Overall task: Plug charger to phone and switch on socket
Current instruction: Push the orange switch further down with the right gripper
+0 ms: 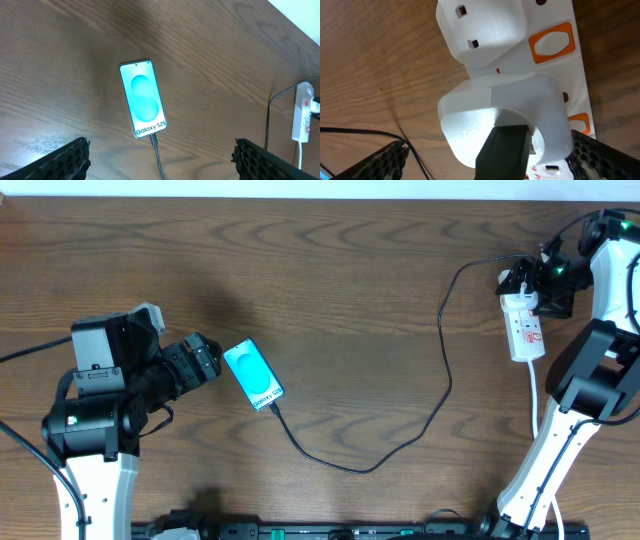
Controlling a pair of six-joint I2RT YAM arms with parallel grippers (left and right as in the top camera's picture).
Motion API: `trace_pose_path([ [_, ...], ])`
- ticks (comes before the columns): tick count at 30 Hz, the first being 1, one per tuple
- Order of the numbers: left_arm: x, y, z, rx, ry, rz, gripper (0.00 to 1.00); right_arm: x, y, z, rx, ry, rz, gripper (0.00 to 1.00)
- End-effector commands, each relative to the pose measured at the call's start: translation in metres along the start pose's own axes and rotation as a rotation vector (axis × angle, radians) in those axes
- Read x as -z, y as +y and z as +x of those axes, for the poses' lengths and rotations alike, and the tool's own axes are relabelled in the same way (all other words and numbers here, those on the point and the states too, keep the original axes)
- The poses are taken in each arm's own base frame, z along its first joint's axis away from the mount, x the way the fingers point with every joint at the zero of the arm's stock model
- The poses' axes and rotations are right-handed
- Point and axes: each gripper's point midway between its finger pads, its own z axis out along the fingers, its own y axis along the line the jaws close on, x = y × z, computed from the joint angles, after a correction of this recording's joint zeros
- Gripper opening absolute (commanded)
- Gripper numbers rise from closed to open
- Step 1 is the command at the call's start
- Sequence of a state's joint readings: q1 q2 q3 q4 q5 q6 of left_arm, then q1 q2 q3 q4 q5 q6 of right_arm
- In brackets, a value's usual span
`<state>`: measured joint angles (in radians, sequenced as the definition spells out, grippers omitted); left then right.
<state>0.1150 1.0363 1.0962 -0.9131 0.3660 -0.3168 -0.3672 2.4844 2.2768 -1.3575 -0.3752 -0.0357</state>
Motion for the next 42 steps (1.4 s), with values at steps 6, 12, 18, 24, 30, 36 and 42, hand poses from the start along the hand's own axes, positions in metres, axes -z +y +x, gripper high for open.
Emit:
trace_pose_path([
  [6, 0.001, 0.002, -0.002, -0.007, -0.006, -0.013, 0.93, -0.009, 0.014, -0.001, 0.002, 0.011, -0.045, 0.99],
  [12, 0.001, 0.002, -0.002, -0.007, -0.006, -0.013, 0.93, -0.01, 0.016, -0.001, 0.007, 0.012, -0.047, 0.99],
  [18, 0.001, 0.002, -0.002, -0.007, -0.006, -0.013, 0.93, -0.01, 0.016, -0.002, 0.008, 0.011, -0.047, 0.99],
  [24, 0.001, 0.002, -0.001, -0.006, -0.003, -0.014, 0.93, -0.013, 0.021, -0.001, 0.019, 0.015, -0.047, 0.99],
  [30, 0.001, 0.002, -0.001, -0.006, -0.002, -0.014, 0.93, -0.02, 0.028, 0.0, 0.036, 0.023, -0.047, 0.99],
  [36, 0.001, 0.002, -0.001, -0.006, -0.002, -0.014, 0.93, -0.034, 0.023, 0.006, 0.025, 0.05, -0.048, 0.99],
  [42, 0.001, 0.002, -0.001, -0.006, -0.002, -0.014, 0.93, -0.037, 0.028, 0.008, 0.016, 0.058, -0.084, 0.99],
])
